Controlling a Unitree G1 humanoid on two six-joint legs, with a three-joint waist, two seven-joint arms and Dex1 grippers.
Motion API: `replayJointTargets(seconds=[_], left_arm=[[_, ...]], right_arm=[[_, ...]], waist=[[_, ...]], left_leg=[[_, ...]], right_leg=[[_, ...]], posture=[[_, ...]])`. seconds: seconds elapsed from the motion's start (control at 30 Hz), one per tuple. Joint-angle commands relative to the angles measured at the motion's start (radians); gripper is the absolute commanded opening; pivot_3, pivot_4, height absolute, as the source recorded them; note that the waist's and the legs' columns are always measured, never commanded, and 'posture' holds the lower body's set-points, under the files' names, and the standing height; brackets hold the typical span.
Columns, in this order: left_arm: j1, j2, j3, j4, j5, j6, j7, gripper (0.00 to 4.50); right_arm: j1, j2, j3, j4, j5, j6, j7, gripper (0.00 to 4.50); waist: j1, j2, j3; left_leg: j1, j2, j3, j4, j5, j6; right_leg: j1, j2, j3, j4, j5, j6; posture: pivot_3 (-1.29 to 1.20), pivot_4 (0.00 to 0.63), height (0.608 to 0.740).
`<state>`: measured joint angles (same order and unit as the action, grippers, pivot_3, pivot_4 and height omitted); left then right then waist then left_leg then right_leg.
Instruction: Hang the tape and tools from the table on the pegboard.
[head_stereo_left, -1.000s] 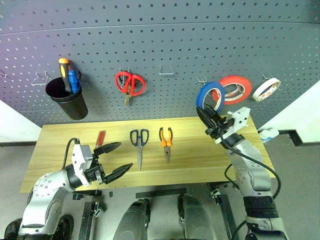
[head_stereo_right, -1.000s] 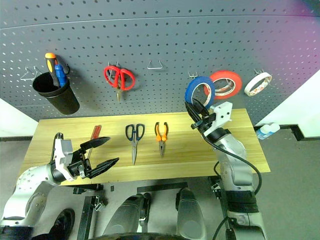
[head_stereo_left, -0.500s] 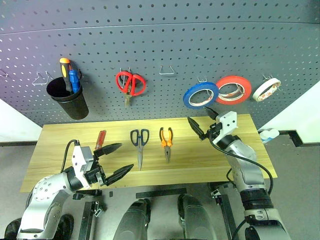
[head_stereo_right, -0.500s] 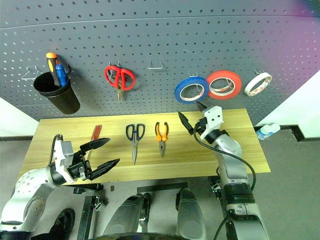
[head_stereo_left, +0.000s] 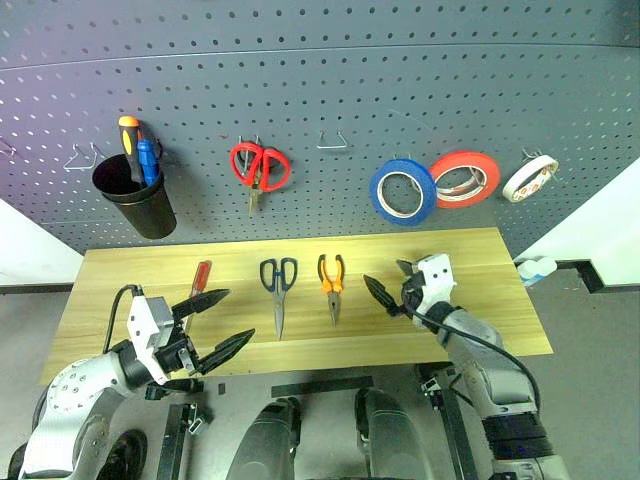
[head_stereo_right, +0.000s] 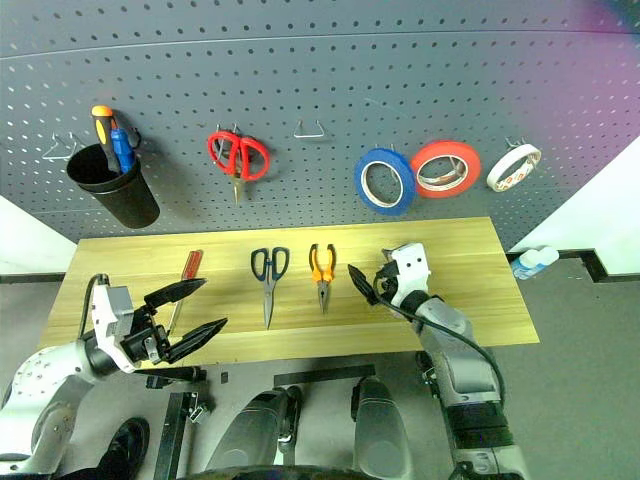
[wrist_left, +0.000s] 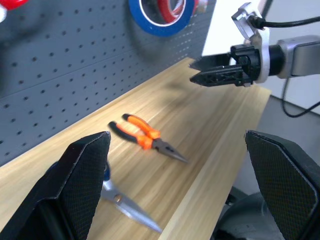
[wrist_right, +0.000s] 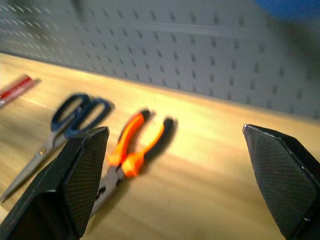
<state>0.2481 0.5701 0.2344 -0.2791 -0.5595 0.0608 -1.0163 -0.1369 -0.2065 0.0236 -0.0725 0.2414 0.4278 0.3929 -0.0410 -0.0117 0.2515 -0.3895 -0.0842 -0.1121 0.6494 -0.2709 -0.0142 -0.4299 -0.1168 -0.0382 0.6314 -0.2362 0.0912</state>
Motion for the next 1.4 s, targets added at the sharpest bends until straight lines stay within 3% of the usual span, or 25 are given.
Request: replayJointTargets(seconds=[0.03,0.43,0.77,1.23,1.4], left_arm=[[0.012,0.012,0.046,-0.038,-0.019,-0.006,0.013,4.5],[0.098,0.014,0.105,-0.104,-0.035,-0.009,0.043,4.5],[0.135,-0.007,0.092,-0.125,-0.028,-0.025,0.051,4.5],[0.124,-0.012,0.073,-0.119,-0.02,-0.028,0.055,4.5],[0.121,-0.012,0.07,-0.115,-0.02,-0.029,0.052,4.5]], right_arm=[[-0.048,0.046,0.037,-0.066,0.004,0.144,-0.07,4.49],[-0.273,0.172,0.039,0.206,-0.044,0.295,-0.214,4.49],[-0.336,0.22,0.009,0.282,-0.065,0.36,-0.305,4.49],[-0.335,0.255,0.006,0.256,-0.038,0.359,-0.248,4.49],[-0.342,0.272,0.006,0.282,-0.072,0.367,-0.308,4.49]], waist=[[-0.001,0.0,0.0],[0.029,0.0,0.0],[0.03,0.001,0.0],[0.03,0.001,0.001],[0.03,0.001,0.001]], left_leg=[[0.0,0.0,0.0,0.0,0.0,0.0],[-0.001,0.0,0.0,-0.002,0.0,0.0],[-0.001,0.001,0.0,-0.002,0.0,0.0],[-0.001,0.001,0.0,-0.003,0.0,0.0],[-0.001,0.001,0.0,-0.003,0.0,0.0]], right_leg=[[0.0,0.0,0.0,0.0,0.0,0.0],[-0.002,0.003,0.0,0.0,0.0,0.0],[-0.003,0.003,0.0,0.0,0.0,0.0],[-0.003,0.004,0.0,-0.001,0.0,0.0],[-0.003,0.004,0.0,-0.001,0.0,0.0]], posture=[[-0.02,0.23,0.74],[0.06,0.235,0.74],[0.08,0.249,0.74],[0.07,0.257,0.74],[0.07,0.26,0.74]])
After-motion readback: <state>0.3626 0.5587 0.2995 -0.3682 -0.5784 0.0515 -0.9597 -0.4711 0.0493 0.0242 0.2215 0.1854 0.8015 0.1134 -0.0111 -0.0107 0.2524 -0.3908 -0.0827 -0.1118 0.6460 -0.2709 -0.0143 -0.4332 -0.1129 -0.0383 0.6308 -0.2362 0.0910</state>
